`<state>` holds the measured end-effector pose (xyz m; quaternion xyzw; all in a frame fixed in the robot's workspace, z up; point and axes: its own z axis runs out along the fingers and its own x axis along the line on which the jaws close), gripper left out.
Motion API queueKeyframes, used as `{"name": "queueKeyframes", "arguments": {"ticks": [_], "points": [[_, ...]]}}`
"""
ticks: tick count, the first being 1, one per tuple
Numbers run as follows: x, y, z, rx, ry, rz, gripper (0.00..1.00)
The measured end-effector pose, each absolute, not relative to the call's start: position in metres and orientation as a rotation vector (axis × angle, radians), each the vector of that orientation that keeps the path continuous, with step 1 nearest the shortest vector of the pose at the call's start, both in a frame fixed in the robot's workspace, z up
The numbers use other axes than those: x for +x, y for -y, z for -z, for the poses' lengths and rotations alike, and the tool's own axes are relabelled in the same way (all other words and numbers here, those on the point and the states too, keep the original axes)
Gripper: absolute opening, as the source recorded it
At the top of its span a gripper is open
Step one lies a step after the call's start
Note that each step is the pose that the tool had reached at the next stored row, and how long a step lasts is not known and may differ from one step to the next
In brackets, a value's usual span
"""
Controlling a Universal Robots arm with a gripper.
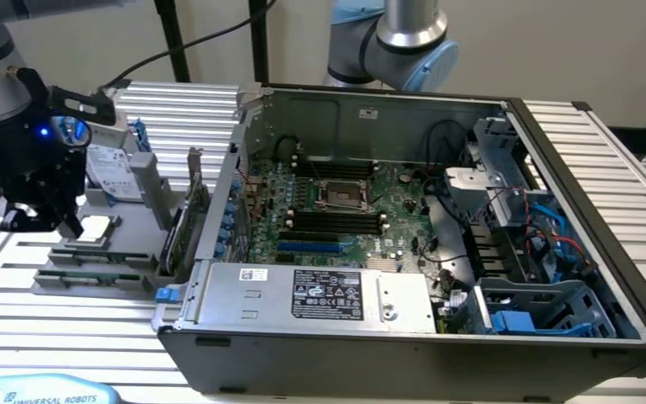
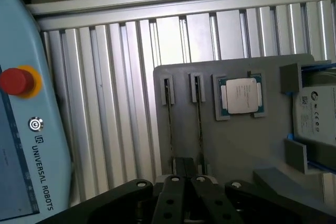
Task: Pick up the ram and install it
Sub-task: 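Pick up the ram and move it above insertion slot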
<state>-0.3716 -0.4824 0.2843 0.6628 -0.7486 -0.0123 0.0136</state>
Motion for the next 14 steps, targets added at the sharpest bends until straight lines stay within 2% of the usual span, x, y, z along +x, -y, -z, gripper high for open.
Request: {"name": "queueKeyframes", "arguments": {"ticks": [11,14], "points": [[-0.370,0.483,-0.270,2.089,2.312,0.034,0.12],[-0.370,0.483,-0.269,2.090,2.313,0.034,0.30]]}}
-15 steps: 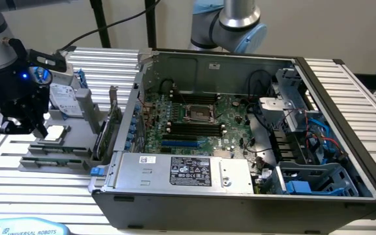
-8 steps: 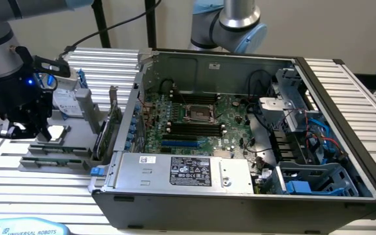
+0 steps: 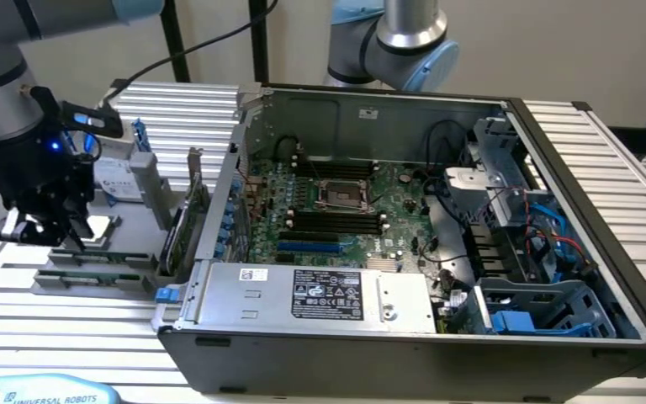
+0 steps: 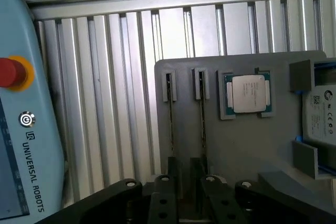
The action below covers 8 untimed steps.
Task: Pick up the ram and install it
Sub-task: 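Pick up the ram and move it above insertion slot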
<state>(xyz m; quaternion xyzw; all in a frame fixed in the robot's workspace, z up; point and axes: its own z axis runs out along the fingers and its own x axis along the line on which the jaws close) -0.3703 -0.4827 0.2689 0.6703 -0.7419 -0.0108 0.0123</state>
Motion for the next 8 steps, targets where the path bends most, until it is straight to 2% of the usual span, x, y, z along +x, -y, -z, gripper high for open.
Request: {"name": "queueKeyframes", "arguments": {"ticks": [2,3,8], "points": [[-0.370,0.483,-0.266,2.089,2.313,0.034,0.30],[-0.370,0.483,-0.264,2.090,2.313,0.034,0.36],[-0.371,0.483,-0.255,2.091,2.314,0.031,0.36]]}}
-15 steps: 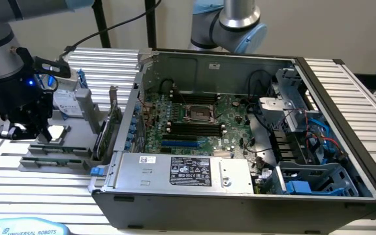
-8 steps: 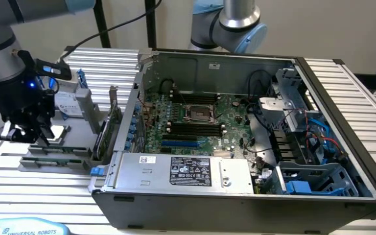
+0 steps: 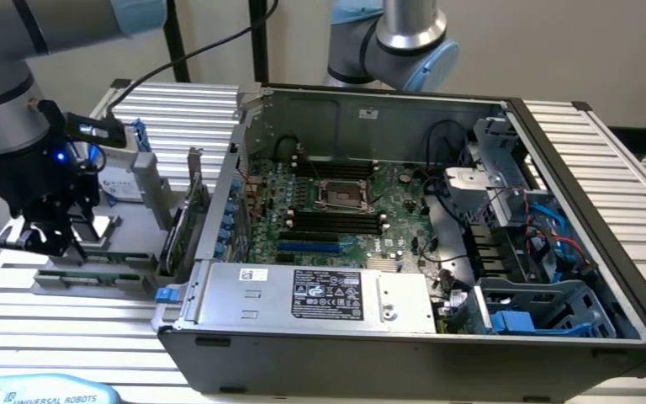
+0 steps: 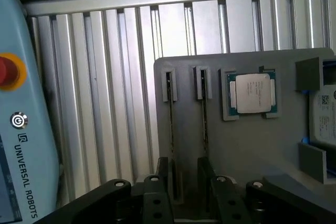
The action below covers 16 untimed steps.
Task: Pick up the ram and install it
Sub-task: 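Pick up the ram and move it above insertion slot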
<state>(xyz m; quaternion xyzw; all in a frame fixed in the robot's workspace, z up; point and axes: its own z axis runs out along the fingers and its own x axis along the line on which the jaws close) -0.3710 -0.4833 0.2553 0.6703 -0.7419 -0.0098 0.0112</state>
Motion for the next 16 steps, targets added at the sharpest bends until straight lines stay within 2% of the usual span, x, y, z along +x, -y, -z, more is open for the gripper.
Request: {"name": "queueKeyframes", "arguments": {"ticks": [16], "points": [[-0.374,0.485,-0.226,2.091,2.314,0.031,0.36]]}}
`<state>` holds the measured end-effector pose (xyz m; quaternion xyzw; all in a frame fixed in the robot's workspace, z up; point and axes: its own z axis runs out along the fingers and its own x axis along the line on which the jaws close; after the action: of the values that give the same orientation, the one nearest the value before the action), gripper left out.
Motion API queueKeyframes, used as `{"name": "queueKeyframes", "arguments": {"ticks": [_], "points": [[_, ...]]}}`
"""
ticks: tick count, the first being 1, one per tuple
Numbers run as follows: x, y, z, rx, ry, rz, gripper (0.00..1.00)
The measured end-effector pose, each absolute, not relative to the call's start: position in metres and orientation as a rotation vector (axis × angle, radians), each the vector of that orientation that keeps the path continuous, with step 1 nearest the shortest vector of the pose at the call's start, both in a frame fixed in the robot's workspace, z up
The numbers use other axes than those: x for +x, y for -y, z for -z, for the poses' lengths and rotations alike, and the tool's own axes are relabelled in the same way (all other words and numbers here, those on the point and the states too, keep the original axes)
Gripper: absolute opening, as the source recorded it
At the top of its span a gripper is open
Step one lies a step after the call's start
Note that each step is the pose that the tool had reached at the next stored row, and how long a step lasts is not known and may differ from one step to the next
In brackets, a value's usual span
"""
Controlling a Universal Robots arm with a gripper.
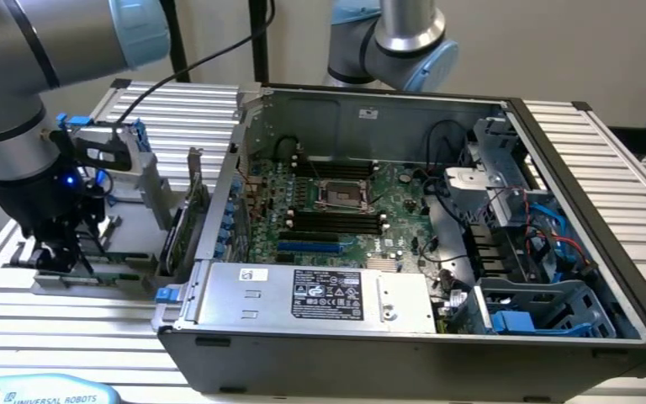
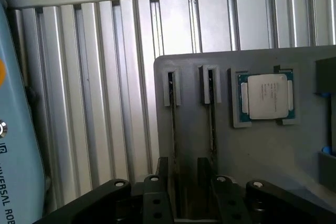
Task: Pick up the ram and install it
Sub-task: 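Pick up the ram and move it above insertion slot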
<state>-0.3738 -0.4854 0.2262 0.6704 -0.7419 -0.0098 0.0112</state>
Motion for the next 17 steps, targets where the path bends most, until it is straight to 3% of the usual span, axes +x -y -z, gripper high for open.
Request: {"name": "queueKeyframes", "arguments": {"ticks": [17], "points": [[-0.378,0.488,-0.201,2.121,2.286,0.030,0.36]]}}
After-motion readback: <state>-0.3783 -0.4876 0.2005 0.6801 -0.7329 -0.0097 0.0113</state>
